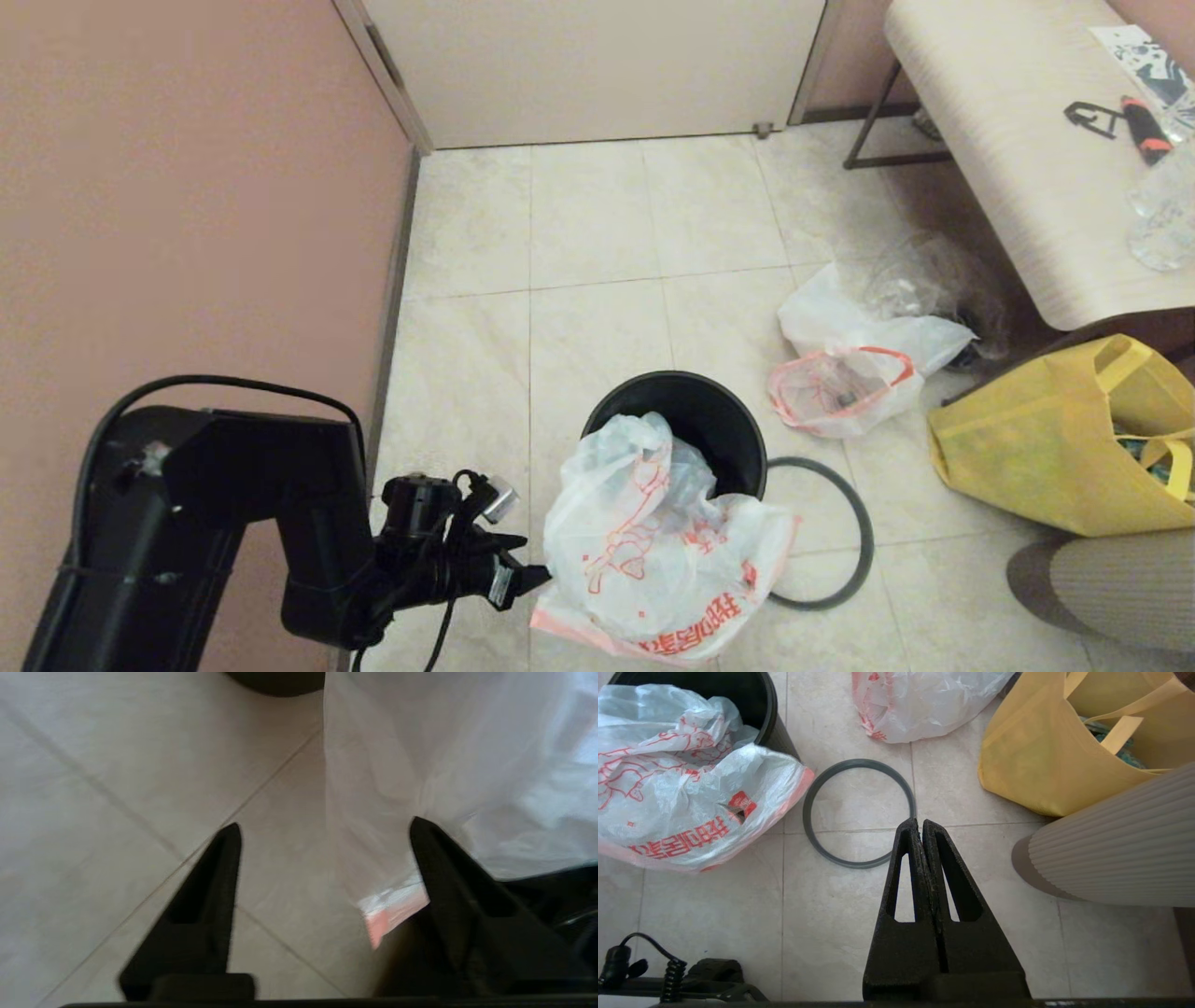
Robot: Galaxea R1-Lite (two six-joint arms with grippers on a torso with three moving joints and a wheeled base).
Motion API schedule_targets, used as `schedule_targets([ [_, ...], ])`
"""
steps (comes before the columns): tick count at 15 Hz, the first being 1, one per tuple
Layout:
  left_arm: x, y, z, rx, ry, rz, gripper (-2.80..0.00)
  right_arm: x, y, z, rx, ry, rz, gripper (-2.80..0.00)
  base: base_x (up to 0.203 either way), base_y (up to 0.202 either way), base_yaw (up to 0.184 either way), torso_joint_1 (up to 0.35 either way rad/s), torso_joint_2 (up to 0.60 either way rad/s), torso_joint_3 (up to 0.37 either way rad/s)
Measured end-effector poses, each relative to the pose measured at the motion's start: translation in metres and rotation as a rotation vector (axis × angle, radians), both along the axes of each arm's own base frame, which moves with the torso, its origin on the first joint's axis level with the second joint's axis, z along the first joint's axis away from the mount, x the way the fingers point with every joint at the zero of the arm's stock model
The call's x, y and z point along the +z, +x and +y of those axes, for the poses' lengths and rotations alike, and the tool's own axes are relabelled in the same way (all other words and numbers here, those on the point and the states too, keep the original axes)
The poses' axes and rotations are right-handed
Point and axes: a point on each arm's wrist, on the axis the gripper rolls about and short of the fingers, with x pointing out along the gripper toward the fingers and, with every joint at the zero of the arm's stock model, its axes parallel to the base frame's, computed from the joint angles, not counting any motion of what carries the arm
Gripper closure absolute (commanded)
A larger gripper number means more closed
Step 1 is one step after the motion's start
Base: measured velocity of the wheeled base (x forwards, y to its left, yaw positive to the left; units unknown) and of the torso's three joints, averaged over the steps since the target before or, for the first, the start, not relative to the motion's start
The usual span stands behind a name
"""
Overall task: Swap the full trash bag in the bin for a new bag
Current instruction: Put the new garbage bag on the trash can
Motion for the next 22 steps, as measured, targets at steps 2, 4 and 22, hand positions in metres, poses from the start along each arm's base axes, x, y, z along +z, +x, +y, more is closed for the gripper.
schedule_targets([
  [2, -0.005, 0.004, -0.001, -0.039, -0.010, -0.012, -2.80, 0.000, 0.000, 0.000, 0.001, 0.000, 0.000, 0.00, 0.000, 0.000, 0.000, 0.000, 0.00, 0.000],
  [4, -0.009, 0.001, 0.001, -0.078, -0.011, -0.007, -2.80, 0.000, 0.000, 0.000, 0.001, 0.000, 0.000, 0.00, 0.000, 0.000, 0.000, 0.000, 0.00, 0.000],
  [22, -0.013, -0.021, -0.016, -0.195, 0.035, -0.074, -2.80, 0.000, 0.000, 0.000, 0.001, 0.000, 0.000, 0.00, 0.000, 0.000, 0.000, 0.000, 0.00, 0.000],
])
